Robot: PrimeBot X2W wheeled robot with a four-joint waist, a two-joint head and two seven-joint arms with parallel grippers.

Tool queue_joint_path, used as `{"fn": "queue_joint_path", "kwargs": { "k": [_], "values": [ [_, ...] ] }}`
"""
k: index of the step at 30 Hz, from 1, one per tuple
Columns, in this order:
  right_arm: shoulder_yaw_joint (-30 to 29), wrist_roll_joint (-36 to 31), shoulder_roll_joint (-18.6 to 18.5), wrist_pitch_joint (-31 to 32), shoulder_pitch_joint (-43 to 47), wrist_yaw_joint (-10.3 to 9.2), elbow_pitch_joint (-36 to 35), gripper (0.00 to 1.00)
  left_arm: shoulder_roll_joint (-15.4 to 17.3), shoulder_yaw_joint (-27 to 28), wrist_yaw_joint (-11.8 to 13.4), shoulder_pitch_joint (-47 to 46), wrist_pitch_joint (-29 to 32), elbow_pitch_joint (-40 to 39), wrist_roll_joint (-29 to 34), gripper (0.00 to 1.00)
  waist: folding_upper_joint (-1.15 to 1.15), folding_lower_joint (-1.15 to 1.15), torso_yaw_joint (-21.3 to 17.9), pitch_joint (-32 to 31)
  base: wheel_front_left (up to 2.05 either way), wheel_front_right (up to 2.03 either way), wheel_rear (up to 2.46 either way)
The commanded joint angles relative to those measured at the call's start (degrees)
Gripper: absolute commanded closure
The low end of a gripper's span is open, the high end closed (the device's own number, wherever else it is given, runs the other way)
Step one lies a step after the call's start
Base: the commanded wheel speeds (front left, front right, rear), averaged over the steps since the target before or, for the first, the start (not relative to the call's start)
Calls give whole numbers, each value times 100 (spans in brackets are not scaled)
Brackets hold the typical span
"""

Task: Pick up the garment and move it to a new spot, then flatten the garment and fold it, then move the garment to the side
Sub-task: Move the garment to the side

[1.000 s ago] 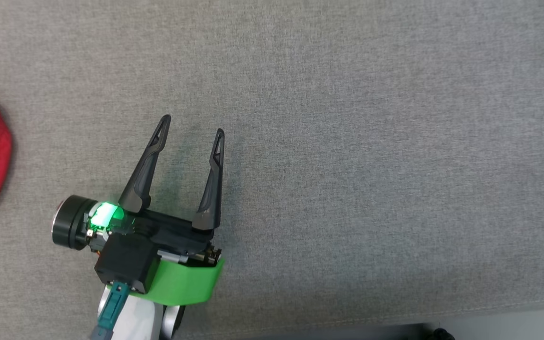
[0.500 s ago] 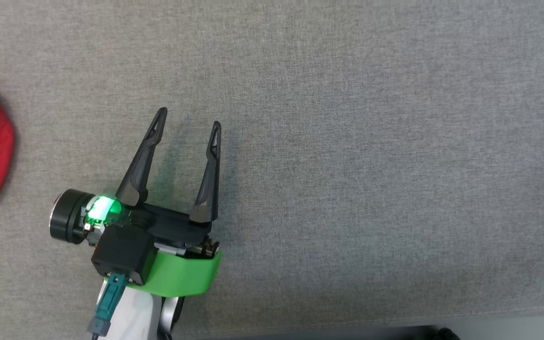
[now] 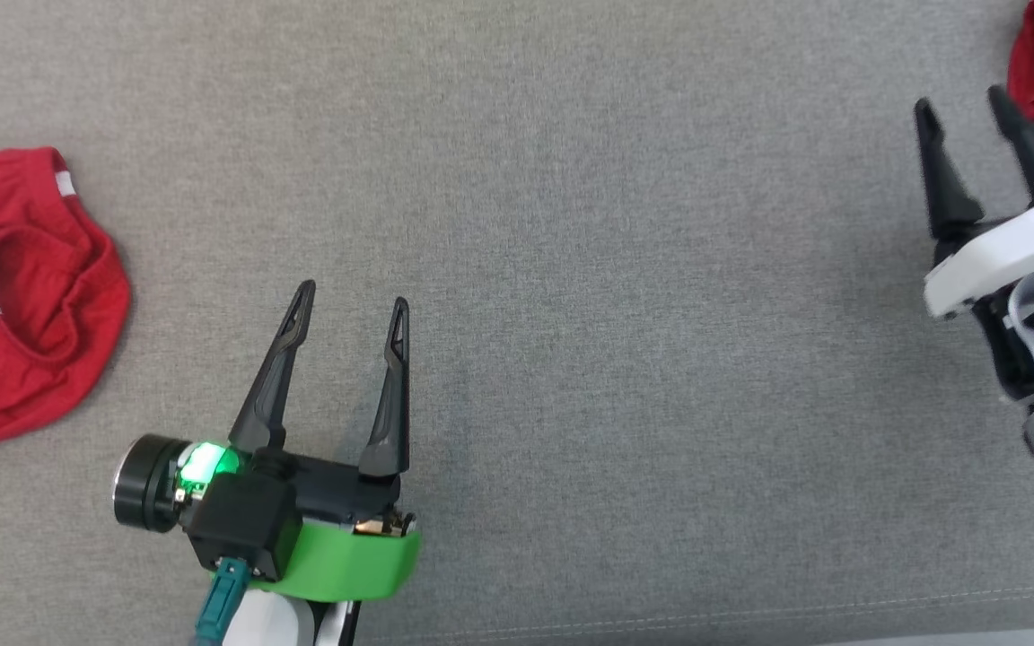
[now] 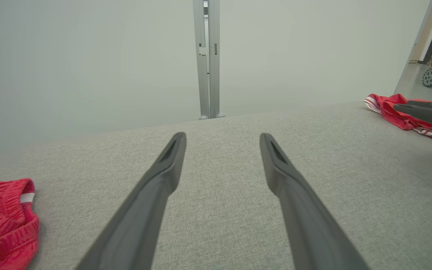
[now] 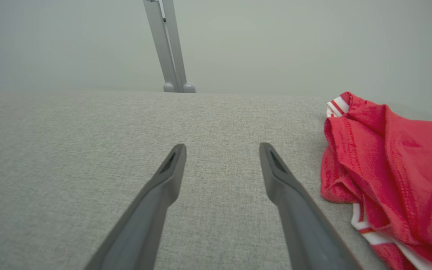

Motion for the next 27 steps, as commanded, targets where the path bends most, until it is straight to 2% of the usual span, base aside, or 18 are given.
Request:
{"fn": "queue_joint_path", "kwargs": {
  "k": [1,9,16,22,27],
  "values": [
    [12,-64,89,-16,228,-11,-114,0,6,15,55,147,-1,32,-42,0,0,0,-29,-800,0,0,0],
    [-82,-332,916,-16,1465,-11,-794,0,3,232,298,796,0,358,-238,0,0,0,-44,-1751,0,0,0],
    [-539,-827,1602,-16,2603,-10,-1524,0,2,573,446,1359,-1,609,-370,0,0,0,-146,-2363,0,0,0],
    [-862,-1247,1972,-15,3292,-10,-2143,0,3,756,417,1571,-1,688,-358,0,0,0,-201,-2497,0,0,0],
    [-820,-1364,2115,-16,3656,-10,-2264,0,2,918,392,1669,-1,756,-346,0,0,0,-208,-2564,0,0,0]
  ]
}}
